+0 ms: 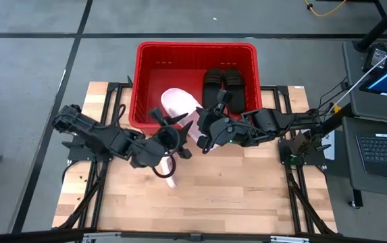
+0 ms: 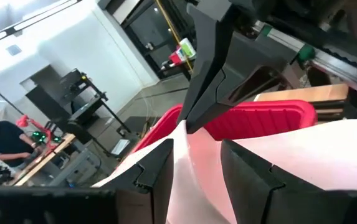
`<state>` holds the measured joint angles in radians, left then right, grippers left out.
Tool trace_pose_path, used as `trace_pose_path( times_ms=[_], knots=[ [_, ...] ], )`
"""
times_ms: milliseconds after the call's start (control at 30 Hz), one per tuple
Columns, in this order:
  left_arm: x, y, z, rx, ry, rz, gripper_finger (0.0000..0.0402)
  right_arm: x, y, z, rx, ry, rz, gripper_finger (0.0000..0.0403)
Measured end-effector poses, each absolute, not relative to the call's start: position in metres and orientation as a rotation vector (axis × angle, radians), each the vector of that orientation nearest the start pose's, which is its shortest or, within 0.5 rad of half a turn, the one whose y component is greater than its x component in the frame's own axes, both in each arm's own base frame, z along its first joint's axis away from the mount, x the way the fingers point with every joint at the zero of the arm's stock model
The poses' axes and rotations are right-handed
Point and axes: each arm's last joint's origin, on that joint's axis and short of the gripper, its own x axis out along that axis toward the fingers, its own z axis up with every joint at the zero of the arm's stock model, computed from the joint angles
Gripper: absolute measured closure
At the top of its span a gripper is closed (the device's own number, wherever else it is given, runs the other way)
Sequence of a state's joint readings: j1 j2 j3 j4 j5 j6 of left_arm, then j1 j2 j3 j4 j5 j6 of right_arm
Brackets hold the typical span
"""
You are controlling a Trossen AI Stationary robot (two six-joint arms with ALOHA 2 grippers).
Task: Pick and place slides into bin
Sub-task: Put the right pink slide into the red bin
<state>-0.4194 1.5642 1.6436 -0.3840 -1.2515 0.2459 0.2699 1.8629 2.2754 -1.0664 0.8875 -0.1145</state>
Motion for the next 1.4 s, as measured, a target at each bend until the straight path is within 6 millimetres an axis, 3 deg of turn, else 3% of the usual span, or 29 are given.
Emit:
trace_pose_path(
  times_ms=[367, 667, 1167, 1400],
  knots=[
    [0.316, -0.093, 0.418, 0.492, 0.367, 0.865, 0.0274, 0.357, 0.075, 0.455, -0.482, 0.609, -0.563, 0.0403],
    [0.315, -0.092, 0.418, 0.516, 0.379, 0.925, 0.0277, 0.355, 0.075, 0.453, -0.471, 0.626, -0.567, 0.0403],
    [0.314, -0.087, 0.412, 0.577, 0.438, 0.920, 0.0390, 0.355, 0.076, 0.453, -0.466, 0.623, -0.563, 0.0403],
    [0.315, -0.084, 0.411, 0.580, 0.451, 0.902, 0.0395, 0.356, 0.076, 0.454, -0.465, 0.619, -0.568, 0.0401]
  ],
)
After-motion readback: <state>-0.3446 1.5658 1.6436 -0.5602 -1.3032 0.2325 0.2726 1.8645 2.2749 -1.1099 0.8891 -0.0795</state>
